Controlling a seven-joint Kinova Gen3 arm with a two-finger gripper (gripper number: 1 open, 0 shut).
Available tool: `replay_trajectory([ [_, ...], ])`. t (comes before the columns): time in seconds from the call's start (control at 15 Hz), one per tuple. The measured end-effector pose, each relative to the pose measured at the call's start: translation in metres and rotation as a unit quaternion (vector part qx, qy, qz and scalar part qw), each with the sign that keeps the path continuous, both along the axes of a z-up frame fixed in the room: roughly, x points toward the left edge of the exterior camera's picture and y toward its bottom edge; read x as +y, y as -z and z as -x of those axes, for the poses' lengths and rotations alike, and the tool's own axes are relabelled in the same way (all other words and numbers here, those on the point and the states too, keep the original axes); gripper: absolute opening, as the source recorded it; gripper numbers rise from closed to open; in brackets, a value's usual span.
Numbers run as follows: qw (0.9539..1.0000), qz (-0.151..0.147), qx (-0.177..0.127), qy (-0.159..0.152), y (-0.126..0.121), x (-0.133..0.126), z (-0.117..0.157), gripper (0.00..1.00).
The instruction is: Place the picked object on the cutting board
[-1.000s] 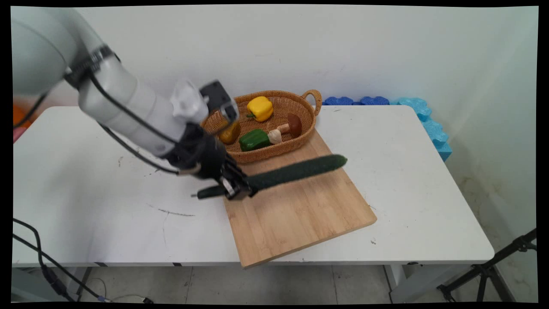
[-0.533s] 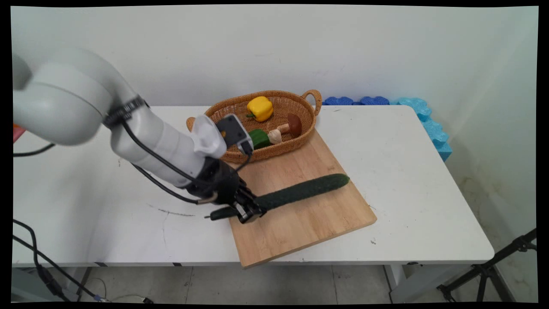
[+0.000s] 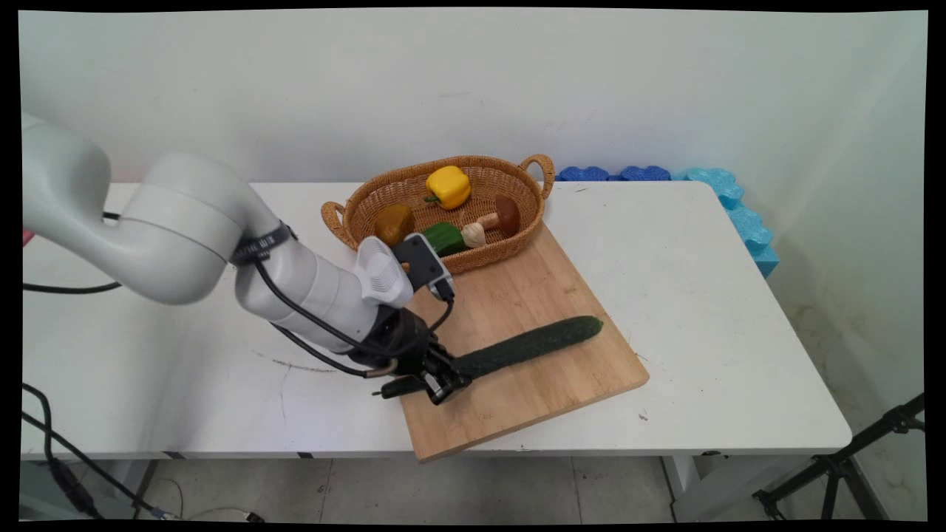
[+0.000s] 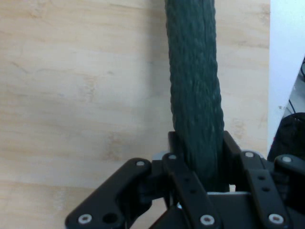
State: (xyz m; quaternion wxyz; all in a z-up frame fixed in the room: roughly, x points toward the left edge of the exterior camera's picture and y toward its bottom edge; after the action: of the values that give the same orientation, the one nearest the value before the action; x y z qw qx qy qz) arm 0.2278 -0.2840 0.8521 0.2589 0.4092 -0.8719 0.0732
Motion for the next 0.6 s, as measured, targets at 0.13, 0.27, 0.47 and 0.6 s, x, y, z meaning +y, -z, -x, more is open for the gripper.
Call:
replay_trajectory([
  [0.13,1.0000,0.002,0.001,-0.001,0.008,-0.001,0.002,0.00],
  [0.27,1.0000,0.003,0.002,-0.001,0.014,-0.002,0.003,0.00],
  [0.47,1.0000,0.006,0.003,0.000,0.021,-0.003,0.004,1.00],
  [0.6,1.0000,0.007,0.004,0.002,0.025,-0.004,0.005,1.00],
])
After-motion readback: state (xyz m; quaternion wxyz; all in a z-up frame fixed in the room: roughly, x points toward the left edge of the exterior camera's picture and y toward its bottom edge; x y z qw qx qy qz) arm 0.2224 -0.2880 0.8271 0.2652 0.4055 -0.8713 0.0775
